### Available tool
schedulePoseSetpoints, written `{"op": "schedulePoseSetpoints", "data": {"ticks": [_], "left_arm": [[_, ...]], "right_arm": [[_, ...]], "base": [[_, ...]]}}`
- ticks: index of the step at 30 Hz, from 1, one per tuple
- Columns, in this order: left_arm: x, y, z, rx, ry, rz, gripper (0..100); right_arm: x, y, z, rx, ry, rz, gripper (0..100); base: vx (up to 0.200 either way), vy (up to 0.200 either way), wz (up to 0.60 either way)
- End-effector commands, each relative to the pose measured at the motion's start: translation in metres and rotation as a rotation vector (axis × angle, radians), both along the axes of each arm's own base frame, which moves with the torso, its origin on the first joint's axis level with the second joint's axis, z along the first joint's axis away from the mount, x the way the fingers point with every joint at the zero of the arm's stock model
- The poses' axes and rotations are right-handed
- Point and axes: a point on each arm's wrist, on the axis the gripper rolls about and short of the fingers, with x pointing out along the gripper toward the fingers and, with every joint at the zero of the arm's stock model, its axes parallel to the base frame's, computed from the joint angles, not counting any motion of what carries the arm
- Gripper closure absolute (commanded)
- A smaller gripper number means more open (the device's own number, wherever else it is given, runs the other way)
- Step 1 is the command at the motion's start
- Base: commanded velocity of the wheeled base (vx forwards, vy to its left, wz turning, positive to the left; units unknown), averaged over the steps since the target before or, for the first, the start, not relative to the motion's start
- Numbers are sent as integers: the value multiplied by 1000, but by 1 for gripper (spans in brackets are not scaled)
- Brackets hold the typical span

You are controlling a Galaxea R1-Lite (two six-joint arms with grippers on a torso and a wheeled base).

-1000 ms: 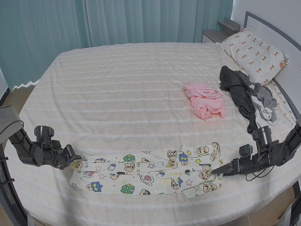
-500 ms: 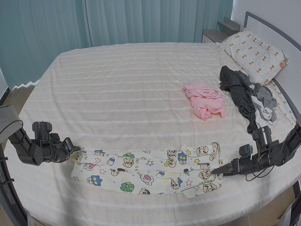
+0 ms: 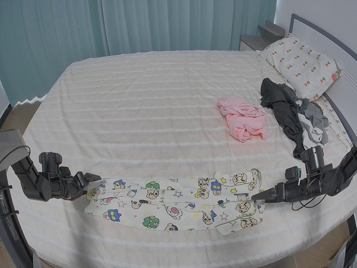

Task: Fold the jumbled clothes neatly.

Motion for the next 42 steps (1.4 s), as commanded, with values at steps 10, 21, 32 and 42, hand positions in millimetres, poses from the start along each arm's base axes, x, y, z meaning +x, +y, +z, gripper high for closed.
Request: {"op": "schedulePoseSetpoints", "data": {"ticks": [10, 21, 32, 42], "left_arm": [[-65, 17, 19, -87, 12, -13, 0], [-89, 15, -20, -76, 14, -5, 0], [-95, 15, -30, -84, 1, 5, 0], [-96, 17, -30, -95, -2, 7, 0]], "right_arm": [[48, 65, 26, 1, -136, -113, 0], [72, 91, -37, -95, -7, -140, 0], [75, 82, -36, -92, -6, -182, 0], [48, 86, 29, -16, -124, -169, 0]], "base": [[0, 0, 0], [0, 0, 0], [0, 0, 0], [0, 0, 0]]}}
